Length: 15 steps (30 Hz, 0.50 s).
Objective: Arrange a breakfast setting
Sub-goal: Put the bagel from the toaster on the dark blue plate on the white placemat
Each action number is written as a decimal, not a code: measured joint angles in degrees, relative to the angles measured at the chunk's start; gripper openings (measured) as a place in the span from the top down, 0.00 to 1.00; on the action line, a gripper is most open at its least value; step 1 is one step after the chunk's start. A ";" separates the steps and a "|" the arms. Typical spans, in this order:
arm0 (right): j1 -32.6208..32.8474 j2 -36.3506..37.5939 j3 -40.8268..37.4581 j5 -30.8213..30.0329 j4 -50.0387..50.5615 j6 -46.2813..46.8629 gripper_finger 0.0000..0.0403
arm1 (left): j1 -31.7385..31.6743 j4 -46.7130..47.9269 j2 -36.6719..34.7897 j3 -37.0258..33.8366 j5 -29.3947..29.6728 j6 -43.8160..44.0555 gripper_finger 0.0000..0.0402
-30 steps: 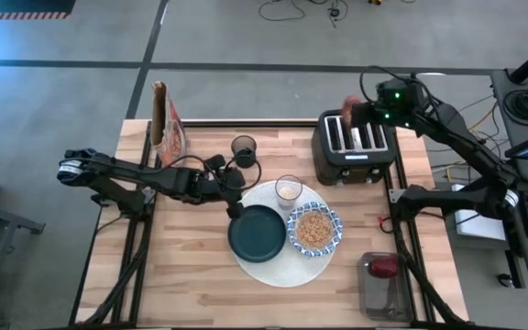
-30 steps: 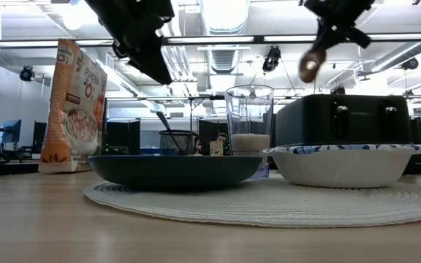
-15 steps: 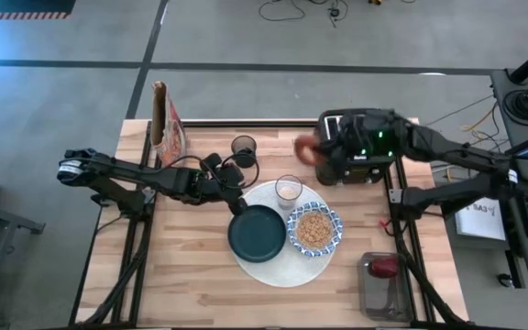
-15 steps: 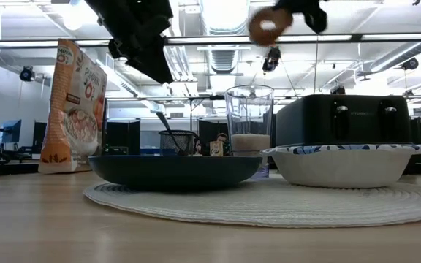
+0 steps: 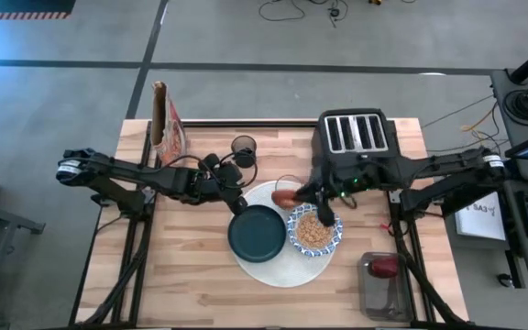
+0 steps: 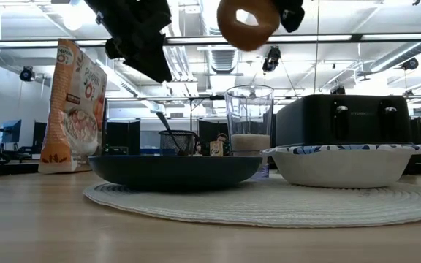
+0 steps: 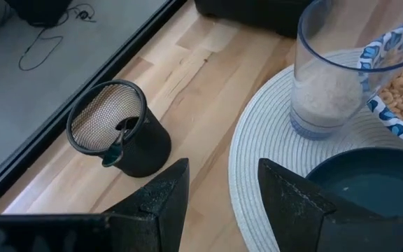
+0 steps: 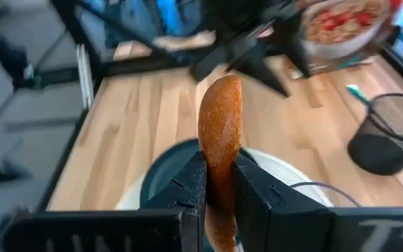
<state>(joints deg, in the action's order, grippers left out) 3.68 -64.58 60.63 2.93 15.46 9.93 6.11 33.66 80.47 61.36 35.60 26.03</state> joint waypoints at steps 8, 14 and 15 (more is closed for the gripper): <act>7.92 -6.46 -0.07 -5.22 -2.20 -8.18 0.89 | 0.00 4.10 -2.66 0.23 -0.03 0.01 0.61; 13.11 -13.31 -0.07 -17.85 -6.22 -9.22 0.89 | 0.00 8.23 -5.86 0.83 -0.05 -0.43 0.61; 13.69 -14.60 -0.07 -18.97 -6.95 -9.18 0.89 | 0.00 8.29 -6.31 0.83 -0.03 -0.69 0.61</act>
<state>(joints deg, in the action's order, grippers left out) 17.37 -79.18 60.55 -16.05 8.51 0.74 6.11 41.95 74.16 62.19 35.57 25.34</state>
